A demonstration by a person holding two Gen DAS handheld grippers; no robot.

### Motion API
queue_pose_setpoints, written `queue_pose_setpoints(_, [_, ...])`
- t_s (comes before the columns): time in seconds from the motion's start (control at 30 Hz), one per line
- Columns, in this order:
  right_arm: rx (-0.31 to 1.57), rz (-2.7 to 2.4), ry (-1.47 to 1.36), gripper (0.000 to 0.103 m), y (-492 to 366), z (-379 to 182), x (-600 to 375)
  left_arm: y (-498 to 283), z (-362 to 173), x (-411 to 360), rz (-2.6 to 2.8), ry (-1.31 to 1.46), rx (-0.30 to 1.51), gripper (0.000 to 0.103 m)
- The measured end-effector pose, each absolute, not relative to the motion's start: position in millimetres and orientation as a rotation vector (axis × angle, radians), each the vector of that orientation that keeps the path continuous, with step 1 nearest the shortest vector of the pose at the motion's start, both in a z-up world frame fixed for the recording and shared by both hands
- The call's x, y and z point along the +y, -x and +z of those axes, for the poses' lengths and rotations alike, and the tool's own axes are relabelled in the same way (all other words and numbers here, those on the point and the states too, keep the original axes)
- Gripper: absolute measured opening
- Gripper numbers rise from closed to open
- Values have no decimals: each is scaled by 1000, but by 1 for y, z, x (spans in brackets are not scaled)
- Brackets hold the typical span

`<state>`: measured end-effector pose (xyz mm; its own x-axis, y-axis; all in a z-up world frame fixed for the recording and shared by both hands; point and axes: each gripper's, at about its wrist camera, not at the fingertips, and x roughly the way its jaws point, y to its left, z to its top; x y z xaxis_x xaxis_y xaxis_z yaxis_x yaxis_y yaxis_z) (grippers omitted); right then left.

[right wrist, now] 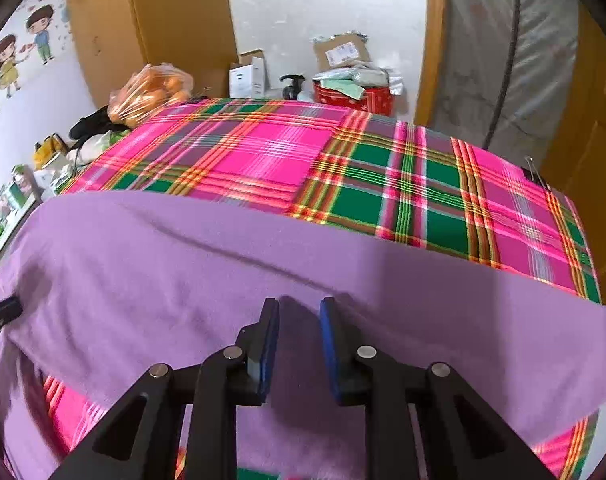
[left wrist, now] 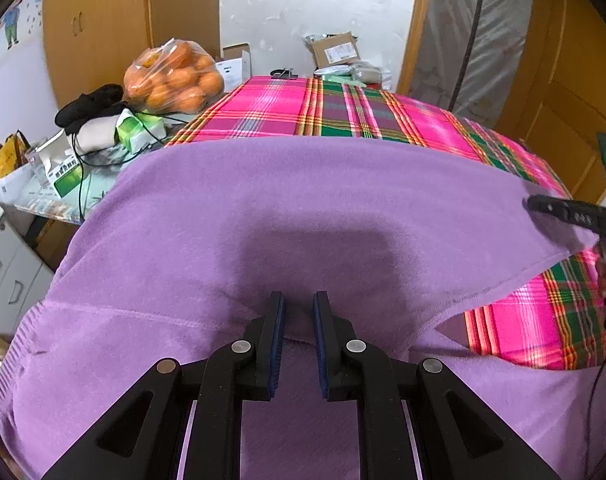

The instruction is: Fold clothes

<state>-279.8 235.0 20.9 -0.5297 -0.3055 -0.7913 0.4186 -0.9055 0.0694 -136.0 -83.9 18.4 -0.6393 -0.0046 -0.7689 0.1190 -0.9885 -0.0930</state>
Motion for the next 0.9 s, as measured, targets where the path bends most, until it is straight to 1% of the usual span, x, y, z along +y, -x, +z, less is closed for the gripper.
queue_pose_setpoints(0.13, [196,-2368,-1143,24,247,33,226,128,23,-98,-2770,-1247,265,14])
queue_pose_setpoints(0.23, [194,-2339,-1123,24,237,32,214,125,30,-100,-2791,-1200,319,14])
queue_pose_setpoints(0.43, [247,-2299,-1194,24,222,19,204,129,16,-94,-2804,-1304,238,14])
queue_pose_setpoints(0.5, [253,-2296,-1201,24,220,19,202,125,23,-102,-2803,-1289,254,14])
queue_pose_setpoints(0.6, [245,-2322,-1131,24,219,36,200,121,36,-122,-2792,-1231,275,14])
queue_pose_setpoints(0.73, [233,-2325,-1096,24,231,48,186,122,51,-159,-2734,-1135,358,14])
queue_pose_setpoints(0.9, [260,-2298,-1125,24,254,40,151,140,53,-200,-2674,-1111,475,14])
